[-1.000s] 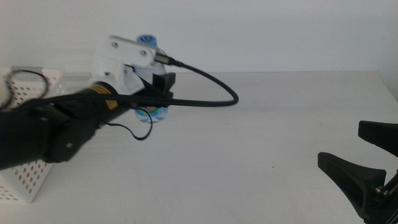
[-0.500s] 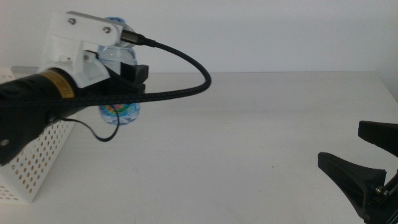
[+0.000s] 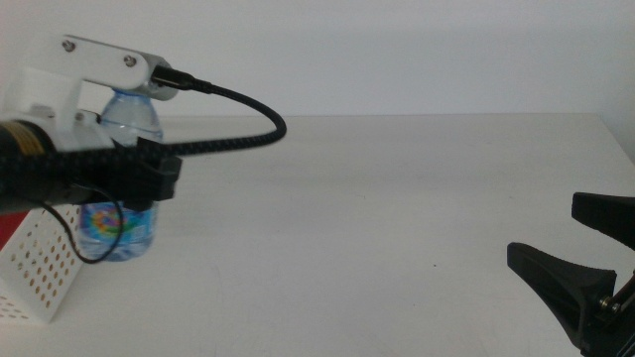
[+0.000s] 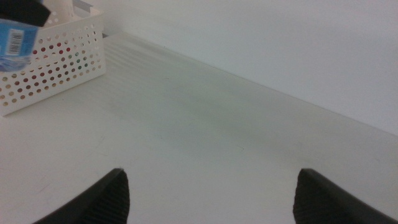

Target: Use arms to grab the bottles and put them into the dustbin to the left of the table.

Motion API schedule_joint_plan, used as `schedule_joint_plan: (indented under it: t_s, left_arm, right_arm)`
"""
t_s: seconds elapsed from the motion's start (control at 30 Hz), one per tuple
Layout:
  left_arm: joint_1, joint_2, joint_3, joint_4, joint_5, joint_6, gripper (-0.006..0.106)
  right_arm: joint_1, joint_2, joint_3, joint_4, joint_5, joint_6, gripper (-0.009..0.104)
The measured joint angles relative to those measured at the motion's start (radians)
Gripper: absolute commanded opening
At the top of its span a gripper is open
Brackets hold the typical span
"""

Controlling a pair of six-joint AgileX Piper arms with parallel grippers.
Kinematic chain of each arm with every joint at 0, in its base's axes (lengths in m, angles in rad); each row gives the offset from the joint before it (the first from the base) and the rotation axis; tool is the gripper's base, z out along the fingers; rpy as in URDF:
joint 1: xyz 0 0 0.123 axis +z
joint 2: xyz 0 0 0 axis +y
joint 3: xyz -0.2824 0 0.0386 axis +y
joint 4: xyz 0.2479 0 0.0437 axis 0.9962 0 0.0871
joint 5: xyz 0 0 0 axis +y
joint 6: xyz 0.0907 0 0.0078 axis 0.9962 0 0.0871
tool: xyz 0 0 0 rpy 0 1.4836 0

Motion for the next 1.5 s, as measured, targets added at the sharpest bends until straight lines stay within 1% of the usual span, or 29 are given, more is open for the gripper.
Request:
schedule_joint_plan:
  t_s: [0.1,0.27,0.37,0.53,0.63,0.77,0.97,1.17,1.5]
  left_arm:
    - [0.061,0.003,-0.054,-0.055,0.113,0.098,-0.005]
    - [0.227,0.003,-0.134,-0.193,0.223,0.250,-0.005]
    - [0.343,0.016,-0.182,-0.229,0.310,0.322,-0.005]
    - [0.495,0.088,-0.271,-0.235,0.424,0.356,-0.005]
    - [0.550,0.146,-0.328,-0.244,0.451,0.358,-0.005]
    - [0.592,0.258,-0.424,-0.244,0.479,0.364,-0.005]
    - [0.628,0.466,-0.645,-0.244,0.625,0.397,-0.005]
    - [0.636,0.648,-0.791,-0.234,0.753,0.455,-0.005]
    - [0.636,0.809,-0.814,-0.110,0.752,0.449,-0.005]
  right_arm:
    - [0.000,0.000,0.000,0.000,0.000,0.000,0.074]
    - [0.000,0.000,0.000,0.000,0.000,0.000,0.074]
    - [0.000,0.000,0.000,0.000,0.000,0.000,0.074]
    - [0.000,0.000,0.000,0.000,0.000,0.000,0.074]
    - [0.000,0.000,0.000,0.000,0.000,0.000,0.074]
    - [0.000,0.000,0.000,0.000,0.000,0.000,0.074]
    - [0.000,0.000,0.000,0.000,0.000,0.000,0.074]
    - [0.000,0.000,0.000,0.000,0.000,0.000,0.074]
    - [0.000,0.000,0.000,0.000,0.000,0.000,0.074]
